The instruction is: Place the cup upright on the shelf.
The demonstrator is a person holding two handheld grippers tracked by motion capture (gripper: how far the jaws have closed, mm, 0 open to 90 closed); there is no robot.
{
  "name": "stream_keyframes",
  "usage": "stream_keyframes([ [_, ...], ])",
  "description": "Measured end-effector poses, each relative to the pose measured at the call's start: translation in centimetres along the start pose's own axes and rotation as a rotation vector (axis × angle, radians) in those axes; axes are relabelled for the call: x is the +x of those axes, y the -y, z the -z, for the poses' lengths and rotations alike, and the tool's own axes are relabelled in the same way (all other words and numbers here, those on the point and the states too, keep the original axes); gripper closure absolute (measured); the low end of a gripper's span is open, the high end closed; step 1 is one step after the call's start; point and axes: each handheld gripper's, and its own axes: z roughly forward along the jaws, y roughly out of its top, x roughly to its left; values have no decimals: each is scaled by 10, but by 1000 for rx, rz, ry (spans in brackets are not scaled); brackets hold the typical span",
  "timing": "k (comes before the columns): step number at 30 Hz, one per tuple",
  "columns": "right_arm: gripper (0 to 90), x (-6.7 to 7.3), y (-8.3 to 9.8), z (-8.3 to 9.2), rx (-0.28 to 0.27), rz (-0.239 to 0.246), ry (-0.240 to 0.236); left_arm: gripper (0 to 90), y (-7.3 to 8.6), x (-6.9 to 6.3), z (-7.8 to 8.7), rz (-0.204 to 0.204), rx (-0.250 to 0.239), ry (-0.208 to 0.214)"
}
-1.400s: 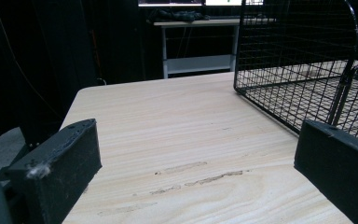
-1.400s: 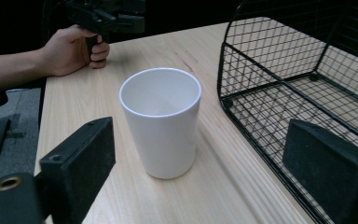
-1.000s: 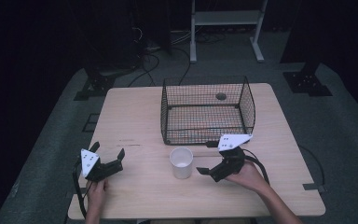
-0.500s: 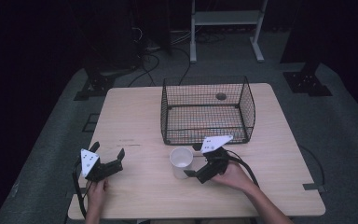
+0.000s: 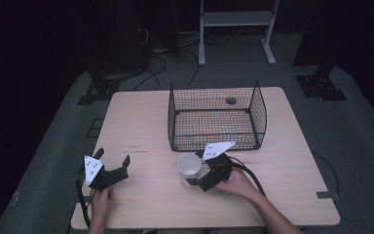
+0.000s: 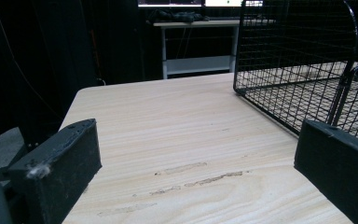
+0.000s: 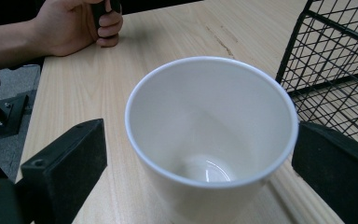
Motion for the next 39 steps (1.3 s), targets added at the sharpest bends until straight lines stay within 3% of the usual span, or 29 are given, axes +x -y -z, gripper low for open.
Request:
stream_keyframes([
  [8, 32, 0, -2, -8, 4, 1, 1, 0, 0, 0, 0, 1, 0, 0],
  [12, 136, -1, -4, -9, 12, 6, 0, 0, 0, 0, 0, 1, -1, 1],
  [16, 184, -1, -7, -8, 15, 19, -5, 0, 0, 0, 0, 1, -1, 0],
  [21, 189, -1, -11, -8, 35, 18, -14, 0, 0, 0, 0, 2, -1, 0],
  [39, 190, -10, -28, 10, 13, -1, -46, 0, 0, 0, 0, 0, 0, 0],
])
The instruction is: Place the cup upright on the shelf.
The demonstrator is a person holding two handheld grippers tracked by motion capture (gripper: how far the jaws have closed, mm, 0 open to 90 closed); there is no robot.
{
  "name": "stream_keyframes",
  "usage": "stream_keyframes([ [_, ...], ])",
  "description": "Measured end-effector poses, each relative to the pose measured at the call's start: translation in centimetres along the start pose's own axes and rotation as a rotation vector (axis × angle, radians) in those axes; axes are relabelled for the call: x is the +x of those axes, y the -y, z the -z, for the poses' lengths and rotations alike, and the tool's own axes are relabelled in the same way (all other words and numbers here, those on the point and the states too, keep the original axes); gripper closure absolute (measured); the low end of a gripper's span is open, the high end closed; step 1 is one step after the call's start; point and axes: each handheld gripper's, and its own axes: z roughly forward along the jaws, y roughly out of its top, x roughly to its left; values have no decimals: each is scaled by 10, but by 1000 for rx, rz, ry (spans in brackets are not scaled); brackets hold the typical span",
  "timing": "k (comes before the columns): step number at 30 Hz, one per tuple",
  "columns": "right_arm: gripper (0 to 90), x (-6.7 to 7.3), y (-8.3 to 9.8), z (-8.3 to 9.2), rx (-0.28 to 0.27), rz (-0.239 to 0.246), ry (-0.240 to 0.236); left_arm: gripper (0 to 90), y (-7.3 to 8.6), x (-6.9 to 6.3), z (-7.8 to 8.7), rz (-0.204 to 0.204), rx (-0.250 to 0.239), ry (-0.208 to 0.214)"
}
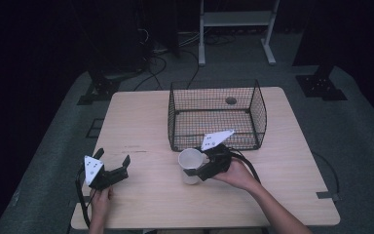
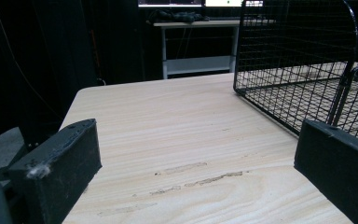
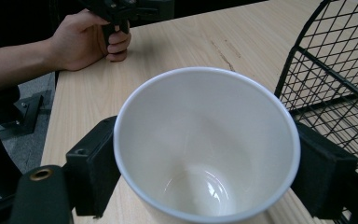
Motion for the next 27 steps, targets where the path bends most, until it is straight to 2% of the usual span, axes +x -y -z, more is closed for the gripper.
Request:
stream_keyframes([
  [18, 190, -6, -23, 16, -10, 11, 6, 0, 0, 0, 0, 4, -3, 1],
  [27, 191, -13, -36, 25, -32, 5, 9, 0, 0, 0, 0, 3, -1, 1],
])
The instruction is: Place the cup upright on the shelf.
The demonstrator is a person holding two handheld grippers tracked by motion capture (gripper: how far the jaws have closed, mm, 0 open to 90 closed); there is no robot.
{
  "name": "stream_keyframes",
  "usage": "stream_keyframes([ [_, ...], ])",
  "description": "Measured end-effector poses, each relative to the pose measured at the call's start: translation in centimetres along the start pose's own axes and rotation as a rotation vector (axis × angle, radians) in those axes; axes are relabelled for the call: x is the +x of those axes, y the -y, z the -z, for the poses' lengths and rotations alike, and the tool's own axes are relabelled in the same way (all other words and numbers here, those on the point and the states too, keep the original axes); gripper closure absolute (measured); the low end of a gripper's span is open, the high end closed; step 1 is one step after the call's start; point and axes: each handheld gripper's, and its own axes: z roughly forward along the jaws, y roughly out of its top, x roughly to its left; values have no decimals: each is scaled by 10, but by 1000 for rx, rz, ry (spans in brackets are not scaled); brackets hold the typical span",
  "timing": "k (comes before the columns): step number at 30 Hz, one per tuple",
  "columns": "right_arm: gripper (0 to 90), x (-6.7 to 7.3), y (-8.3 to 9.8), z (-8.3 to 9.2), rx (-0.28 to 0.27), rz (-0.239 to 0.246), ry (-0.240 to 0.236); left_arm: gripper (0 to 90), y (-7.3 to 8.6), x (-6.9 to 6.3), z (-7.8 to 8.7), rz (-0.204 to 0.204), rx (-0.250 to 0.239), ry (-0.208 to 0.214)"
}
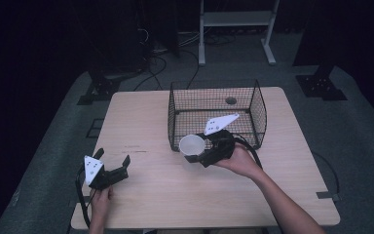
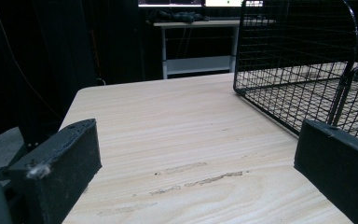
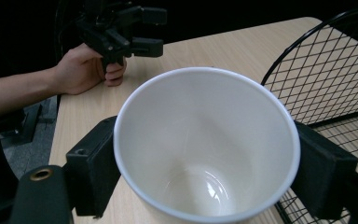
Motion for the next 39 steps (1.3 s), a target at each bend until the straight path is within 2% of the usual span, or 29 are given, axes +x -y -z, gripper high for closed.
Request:
stream_keyframes([
  [11, 191, -10, -19, 14, -27, -1, 25, 0, 0, 0, 0, 0, 0, 0],
  [26, 191, -30, -40, 22, -47, -17, 67, 0, 0, 0, 0, 2, 0, 0],
  [39, 191, -56, -49, 26, -49, -69, 101, 0, 0, 0, 0, 2, -1, 0],
])
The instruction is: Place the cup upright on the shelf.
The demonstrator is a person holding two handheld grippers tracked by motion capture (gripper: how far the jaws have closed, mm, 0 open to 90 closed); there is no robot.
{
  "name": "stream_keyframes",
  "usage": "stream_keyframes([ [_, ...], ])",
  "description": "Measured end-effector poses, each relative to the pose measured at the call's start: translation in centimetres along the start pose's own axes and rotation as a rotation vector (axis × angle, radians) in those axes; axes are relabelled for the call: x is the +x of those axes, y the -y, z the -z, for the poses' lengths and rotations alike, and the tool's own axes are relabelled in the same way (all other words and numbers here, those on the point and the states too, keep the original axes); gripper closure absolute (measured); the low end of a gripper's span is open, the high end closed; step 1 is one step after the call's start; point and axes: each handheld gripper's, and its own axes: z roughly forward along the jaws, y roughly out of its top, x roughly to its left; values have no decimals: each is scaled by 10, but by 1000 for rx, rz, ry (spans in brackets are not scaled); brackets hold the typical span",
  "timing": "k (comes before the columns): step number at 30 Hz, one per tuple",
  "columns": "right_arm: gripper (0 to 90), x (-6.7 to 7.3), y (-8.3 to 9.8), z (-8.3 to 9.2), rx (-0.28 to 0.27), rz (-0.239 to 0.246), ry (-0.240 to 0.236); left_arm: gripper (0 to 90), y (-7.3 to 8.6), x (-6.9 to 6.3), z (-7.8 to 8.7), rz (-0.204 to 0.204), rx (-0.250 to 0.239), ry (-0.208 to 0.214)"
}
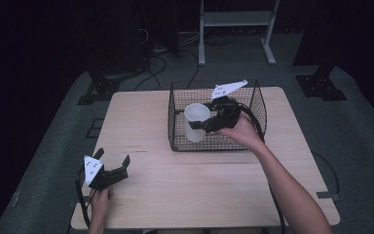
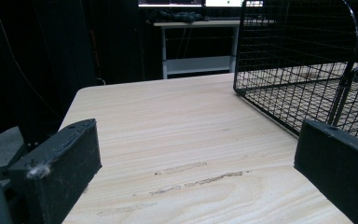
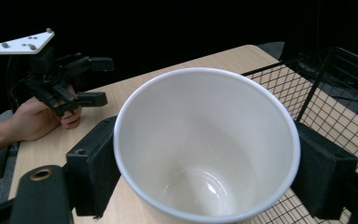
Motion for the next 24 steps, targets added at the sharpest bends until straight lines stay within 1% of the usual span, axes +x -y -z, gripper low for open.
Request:
stream_keyframes([
  [8, 190, -10, -2, 0, 3, -17, 31, 0, 0, 0, 0, 2, 0, 0],
  [20, 190, -37, -1, 0, 26, -66, 92, 0, 0, 0, 0, 1, 0, 1],
  [24, 191, -44, 1, 0, 28, -86, 103, 0, 0, 0, 0, 2, 0, 1],
])
